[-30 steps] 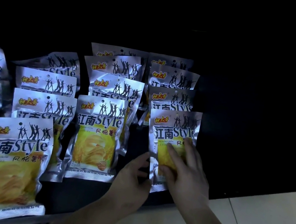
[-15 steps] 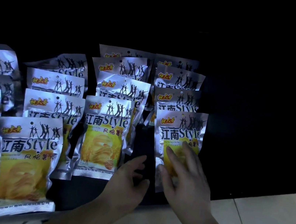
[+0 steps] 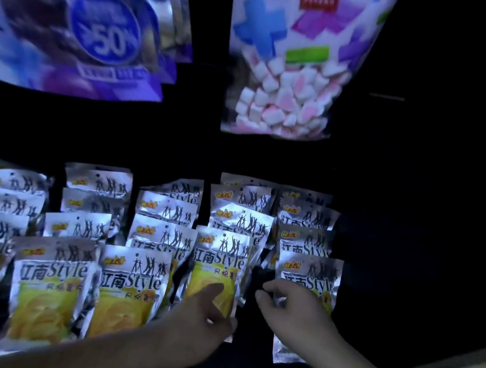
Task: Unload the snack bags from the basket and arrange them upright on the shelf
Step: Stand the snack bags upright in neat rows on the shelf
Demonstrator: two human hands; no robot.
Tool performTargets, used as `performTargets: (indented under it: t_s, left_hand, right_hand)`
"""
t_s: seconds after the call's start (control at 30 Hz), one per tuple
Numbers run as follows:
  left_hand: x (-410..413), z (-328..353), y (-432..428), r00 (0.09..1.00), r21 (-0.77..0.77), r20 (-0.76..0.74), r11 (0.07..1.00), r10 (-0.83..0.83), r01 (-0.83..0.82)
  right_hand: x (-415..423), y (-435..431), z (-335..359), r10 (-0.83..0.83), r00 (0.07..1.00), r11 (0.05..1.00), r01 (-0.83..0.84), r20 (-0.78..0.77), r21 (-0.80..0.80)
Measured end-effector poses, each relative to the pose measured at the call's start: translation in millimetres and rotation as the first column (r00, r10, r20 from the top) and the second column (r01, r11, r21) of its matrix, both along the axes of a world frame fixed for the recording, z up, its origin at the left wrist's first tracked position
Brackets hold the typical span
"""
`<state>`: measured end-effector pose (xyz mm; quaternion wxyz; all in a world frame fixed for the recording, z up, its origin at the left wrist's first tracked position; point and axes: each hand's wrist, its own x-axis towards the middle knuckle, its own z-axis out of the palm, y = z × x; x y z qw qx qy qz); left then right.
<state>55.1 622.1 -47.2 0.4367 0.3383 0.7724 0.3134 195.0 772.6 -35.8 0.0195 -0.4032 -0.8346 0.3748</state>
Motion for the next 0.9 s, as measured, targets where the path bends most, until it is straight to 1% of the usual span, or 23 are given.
performTargets:
  t_s: [0.13, 0.2, 0.23, 0.3, 0.37, 0.4, 0.43, 0.5, 0.57, 0.67, 0.73, 0.77, 0.8, 0.83, 0.87, 0.9]
  left_hand:
    - [-4.1, 36.6, -11.6, 0.997, -0.101, -0.034, 0.993, -0.072, 0.068]
    - [-8.5, 35.2, -8.7, 0.993, -0.152, -0.07, 0.984, -0.099, 0.088]
    - [-10.3, 30.2, -6.0, 0.991, -0.169, -0.088, 0.982, -0.102, 0.086]
    - [-10.7, 15.2, 1.0, 0.991, -0.142, -0.115, 0.989, -0.063, 0.047]
    - [-4.8, -5.1, 4.5, 0.992, -0.077, -0.124, 0.996, 0.03, -0.039]
    - [-3.4, -19.9, 4.7, 0.986, -0.039, -0.149, 0.995, 0.08, -0.087]
    - [-3.7, -35.1, 3.6, 0.971, -0.022, -0.208, 0.992, 0.116, -0.123]
    - [-10.9, -66.7, 0.4, 0.934, -0.037, -0.335, 0.989, 0.124, -0.145]
    - [-21.8, -89.9, -0.4, 0.913, -0.084, -0.403, 0.99, 0.067, -0.11]
    - [-30.2, -109.5, 7.7, 0.889, -0.198, -0.45, 0.98, -0.087, -0.005]
    - [-32.4, -116.8, 13.0, 0.845, -0.211, -0.519, 0.977, -0.125, 0.015]
    - [-33.1, -119.4, 13.9, 0.809, -0.218, -0.57, 0.976, -0.141, 0.017]
    - [-33.1, -122.9, 14.3, 0.766, -0.22, -0.623, 0.975, -0.159, 0.024]
    - [-32.6, -125.9, 13.3, 0.725, -0.219, -0.666, 0.975, -0.175, 0.035]
    - [-32.0, -128.3, 12.2, 0.699, -0.209, -0.693, 0.977, -0.175, 0.037]
    - [-32.8, -131.7, 12.3, 0.688, -0.184, -0.708, 0.982, -0.159, 0.037]
  right_hand:
    - [-4.1, -12.6, 33.0, 0.077, 0.992, 0.997, -0.075, 0.1, -0.028]
    - [-3.8, -15.8, 36.8, 0.105, 0.985, 0.994, -0.103, 0.138, -0.02]
    - [-4.2, -18.3, 36.2, 0.106, 0.985, 0.994, -0.104, 0.134, -0.019]
    - [-5.0, -23.7, 25.8, 0.057, 0.996, 0.998, -0.057, 0.066, -0.01]
    - [-2.7, -29.0, 1.0, -0.03, 1.0, 1.0, 0.03, 0.001, 0.003]
    - [-0.8, -29.6, -14.5, -0.073, 0.997, 0.997, 0.073, -0.007, 0.011]
    - [1.6, -28.1, -31.7, -0.106, 0.994, 0.994, 0.106, -0.002, 0.028]
    - [8.0, -20.8, -64.4, -0.129, 0.991, 0.989, 0.126, 0.041, 0.082]
    - [12.7, -10.1, -87.6, -0.112, 0.987, 0.985, 0.096, 0.115, 0.141]
    - [18.1, 4.6, -108.1, -0.107, 0.965, 0.974, 0.053, 0.238, 0.222]
    - [17.0, 13.9, -115.0, -0.115, 0.95, 0.973, 0.049, 0.289, 0.227]
    - [15.6, 18.9, -116.5, -0.119, 0.944, 0.972, 0.047, 0.309, 0.231]
    - [14.0, 23.3, -117.5, -0.116, 0.941, 0.963, 0.028, 0.319, 0.267]
    - [11.6, 26.1, -117.0, -0.101, 0.948, 0.942, -0.005, 0.301, 0.334]
    - [8.2, 27.0, -116.2, -0.076, 0.963, 0.916, -0.035, 0.258, 0.4]
    - [2.2, 26.3, -115.5, -0.044, 0.979, 0.901, -0.048, 0.2, 0.432]
